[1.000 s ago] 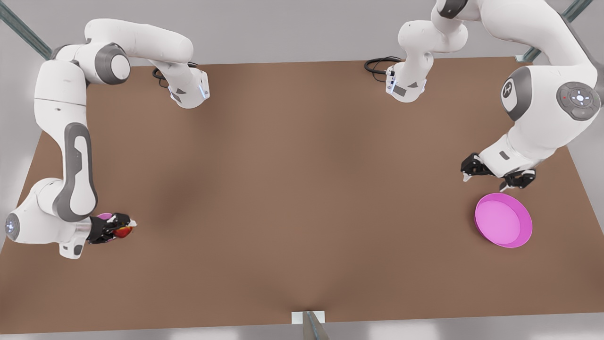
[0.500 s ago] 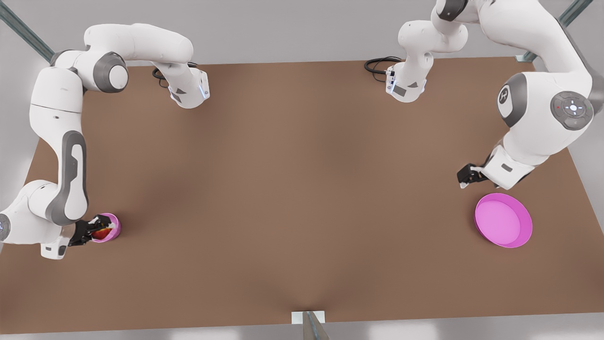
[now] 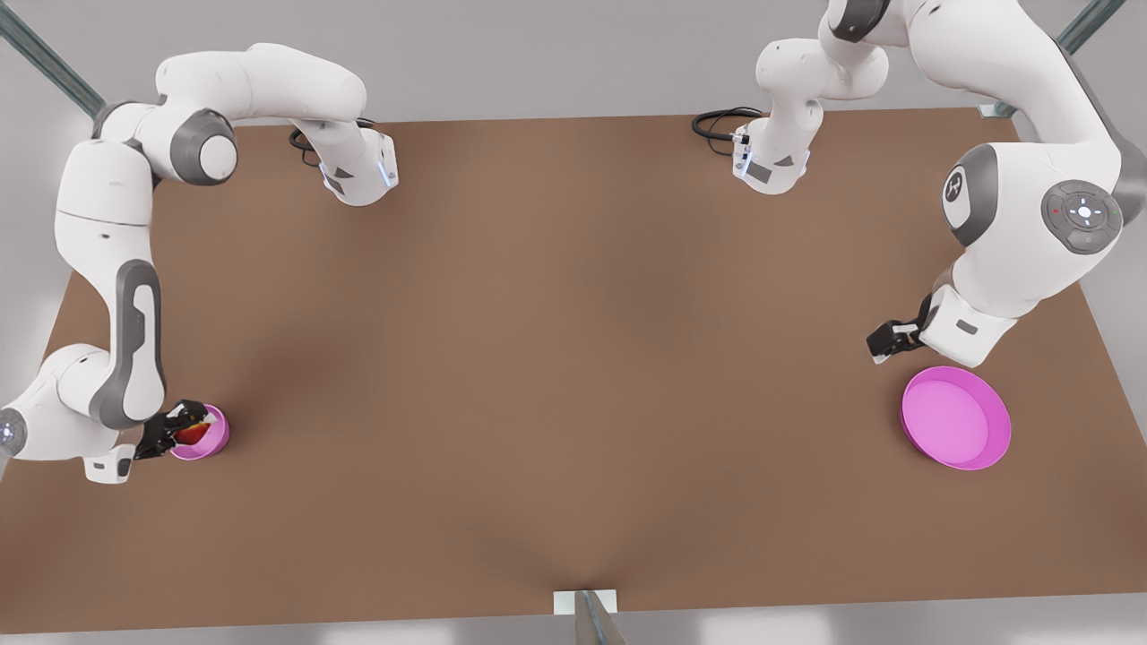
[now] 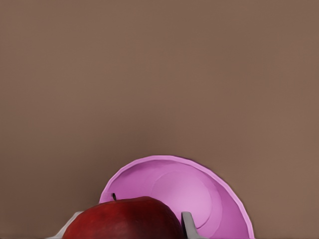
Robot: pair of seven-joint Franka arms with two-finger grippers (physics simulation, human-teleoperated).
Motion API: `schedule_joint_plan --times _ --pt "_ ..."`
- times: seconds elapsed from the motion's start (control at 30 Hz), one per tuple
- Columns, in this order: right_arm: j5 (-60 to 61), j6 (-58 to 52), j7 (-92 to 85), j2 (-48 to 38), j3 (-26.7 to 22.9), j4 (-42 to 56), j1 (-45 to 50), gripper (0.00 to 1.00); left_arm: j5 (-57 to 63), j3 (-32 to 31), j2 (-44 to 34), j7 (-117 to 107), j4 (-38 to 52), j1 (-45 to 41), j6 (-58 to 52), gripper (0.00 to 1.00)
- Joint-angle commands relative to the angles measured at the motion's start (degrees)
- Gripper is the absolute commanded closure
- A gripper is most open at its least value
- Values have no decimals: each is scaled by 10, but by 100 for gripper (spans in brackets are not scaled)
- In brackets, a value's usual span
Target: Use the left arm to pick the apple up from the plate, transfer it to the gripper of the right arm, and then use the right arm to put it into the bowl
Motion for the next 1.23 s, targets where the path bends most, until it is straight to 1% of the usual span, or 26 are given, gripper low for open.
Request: schedule_joint_plan --times 0.0,0.03,0.1,0.13,0.17,0.3,0.37,0.4,0.43,0.47,0.5,0.53,0.57,0.6,0.63,0.73,0.77,0.8,0.83,0.93,0.97,1.03,1.07,1.2 --pt "-1 8 -65 4 0 3 -2 30 1 0 -1 -64 0 0 0 0" --pt "-1 8 -65 4 0 3 -2 29 1 0 -1 -64 0 0 0 0" --pt "-2 7 -65 4 0 3 -3 24 1 0 -1 -64 0 0 0 0" --pt "-1 8 -63 5 0 3 -3 3 1 0 -1 -64 0 0 0 0" --pt "-1 8 -65 5 -1 3 -3 0 1 0 -1 -64 0 0 0 0" --pt "-1 0 -68 -4 -7 4 -3 0 1 0 -1 -64 0 0 0 0" --pt "1 -5 -47 -34 -3 3 3 0 1 0 -1 -64 0 0 0 0" --pt "-5 -45 27 -59 3 3 14 0 0 0 -1 -62 0 0 0 0" --pt "-27 -68 112 -98 8 0 47 0 1 0 -1 -60 0 0 0 0" --pt "-28 -127 195 -138 8 -1 83 0 1 0 -1 -58 0 0 0 0" --pt "-56 -145 273 -179 11 0 125 0 2 0 2 -57 0 1 0 0" --pt "-56 -151 291 -234 32 3 160 0 2 0 5 -57 0 2 3 0" --pt "-57 -151 364 -256 41 3 178 0 2 0 12 -26 1 3 4 0" --pt "-55 -174 438 -288 43 3 185 0 -1 0 20 -2 8 4 6 0" --pt "-52 -201 525 -324 56 -2 185 0 -6 0 21 -2 9 4 5 0" --pt "-37 -202 585 -372 59 -49 189 0 -6 0 20 0 9 2 2 0" --pt "-35 -173 643 -425 56 -124 193 0 -6 -1 19 0 9 2 2 0" --pt "-35 -173 648 -446 28 -148 217 0 -6 -1 17 0 9 1 2 0" --pt "-35 -184 653 -446 -35 -147 266 0 -6 -1 16 0 9 0 2 0" --pt "-38 -194 690 -420 -35 -117 266 0 -6 -2 16 0 10 -1 2 0" --pt "-45 -198 702 -399 -37 -97 273 0 -6 -1 16 0 10 -1 2 0" --pt "-37 -205 695 -402 -120 -96 349 0 -6 -2 16 0 9 -1 2 0" --pt "-28 -203 688 -414 -148 -106 370 0 -6 -2 16 0 10 -2 2 0" --pt "-27 -199 676 -414 -144 -104 368 0 -6 -2 17 0 9 -6 3 0"
